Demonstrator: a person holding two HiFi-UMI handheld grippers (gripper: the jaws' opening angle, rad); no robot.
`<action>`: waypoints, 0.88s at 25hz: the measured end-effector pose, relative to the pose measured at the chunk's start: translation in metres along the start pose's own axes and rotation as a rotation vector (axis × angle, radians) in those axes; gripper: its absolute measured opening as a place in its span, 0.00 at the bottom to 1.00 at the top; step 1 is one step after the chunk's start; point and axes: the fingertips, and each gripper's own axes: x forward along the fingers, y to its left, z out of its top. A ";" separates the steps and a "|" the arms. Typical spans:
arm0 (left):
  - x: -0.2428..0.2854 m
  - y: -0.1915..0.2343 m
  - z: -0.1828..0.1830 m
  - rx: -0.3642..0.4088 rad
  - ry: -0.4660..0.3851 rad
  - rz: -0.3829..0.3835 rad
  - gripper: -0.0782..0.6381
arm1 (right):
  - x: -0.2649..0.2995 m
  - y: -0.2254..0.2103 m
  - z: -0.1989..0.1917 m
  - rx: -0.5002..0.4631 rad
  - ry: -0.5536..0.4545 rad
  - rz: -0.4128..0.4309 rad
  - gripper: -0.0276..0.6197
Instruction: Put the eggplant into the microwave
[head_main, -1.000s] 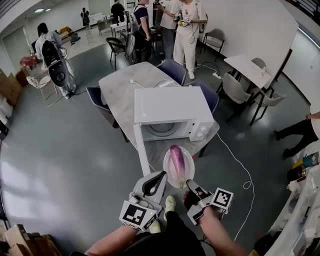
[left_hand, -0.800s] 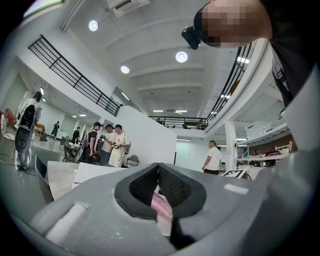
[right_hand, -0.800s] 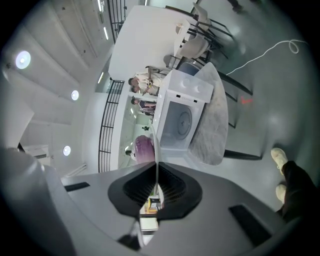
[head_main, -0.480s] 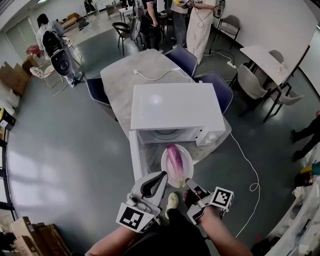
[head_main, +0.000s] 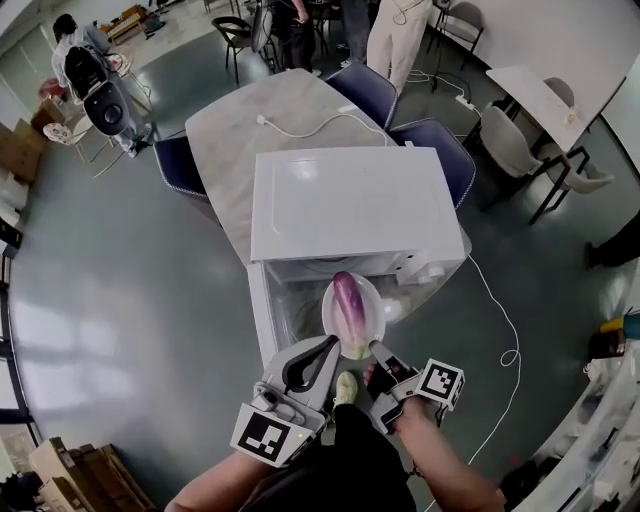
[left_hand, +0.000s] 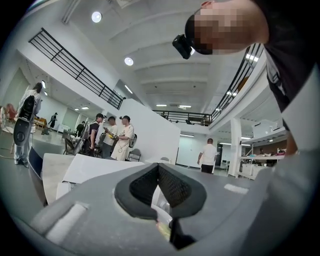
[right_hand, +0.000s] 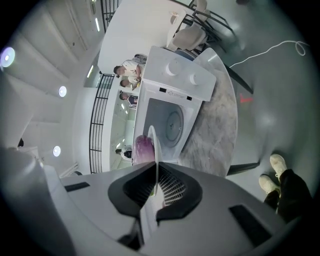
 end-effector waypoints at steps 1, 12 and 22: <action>0.002 0.005 -0.004 -0.001 0.010 -0.002 0.12 | 0.006 -0.004 0.002 0.010 -0.011 -0.002 0.07; 0.019 0.037 -0.030 -0.012 0.031 -0.028 0.12 | 0.081 -0.034 0.023 0.032 -0.057 0.004 0.07; 0.035 0.027 -0.016 -0.050 -0.003 -0.080 0.12 | 0.131 -0.059 0.045 0.031 -0.079 -0.013 0.07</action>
